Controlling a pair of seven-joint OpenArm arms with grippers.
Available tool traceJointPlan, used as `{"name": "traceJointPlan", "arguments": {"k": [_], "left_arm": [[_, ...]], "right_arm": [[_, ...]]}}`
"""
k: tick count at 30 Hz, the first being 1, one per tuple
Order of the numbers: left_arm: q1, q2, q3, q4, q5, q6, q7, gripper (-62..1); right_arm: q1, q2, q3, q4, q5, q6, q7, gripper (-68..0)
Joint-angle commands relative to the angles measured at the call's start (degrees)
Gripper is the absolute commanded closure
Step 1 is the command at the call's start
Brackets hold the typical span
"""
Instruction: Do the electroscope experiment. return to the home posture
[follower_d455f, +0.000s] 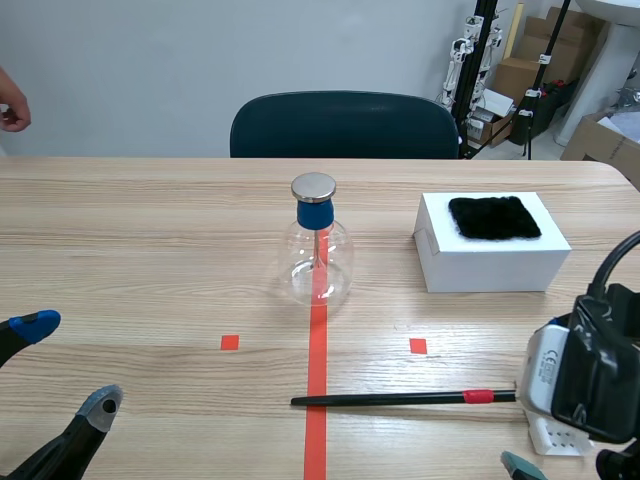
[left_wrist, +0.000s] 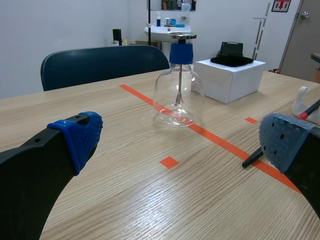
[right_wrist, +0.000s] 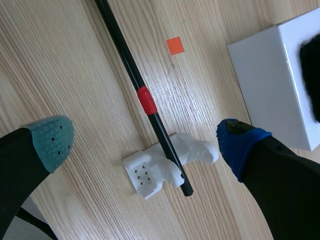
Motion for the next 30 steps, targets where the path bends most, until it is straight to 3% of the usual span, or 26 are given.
{"name": "traceJointPlan", "arguments": {"k": [1, 9, 20, 26, 30], "left_arm": [[-0.17, -0.5, -0.15, 0.98, -0.52, 0.07, -0.79, -62.3], [-0.17, -0.5, -0.15, 0.98, -0.52, 0.07, -0.81, -62.3], [-0.17, -0.5, -0.15, 0.98, -0.52, 0.07, -0.81, -62.3], [-0.17, -0.5, -0.15, 0.98, -0.52, 0.07, -0.81, -62.3], [-0.17, -0.5, -0.15, 0.98, -0.52, 0.07, -0.81, -62.3]], "right_arm": [[0.66, 0.11, -0.26, 0.48, 0.5, -0.17, 1.86, -57.8], [0.66, 0.11, -0.26, 0.48, 0.48, -0.2, 5.42, -57.8], [0.66, 0.11, -0.26, 0.48, 0.61, -0.2, 5.53, -57.8], [0.66, 0.17, 0.07, 0.48, 7.72, -0.22, 4.15, -57.8], [0.33, 0.44, 2.73, 0.5, 16.48, -0.22, 4.22, -57.8]]}}
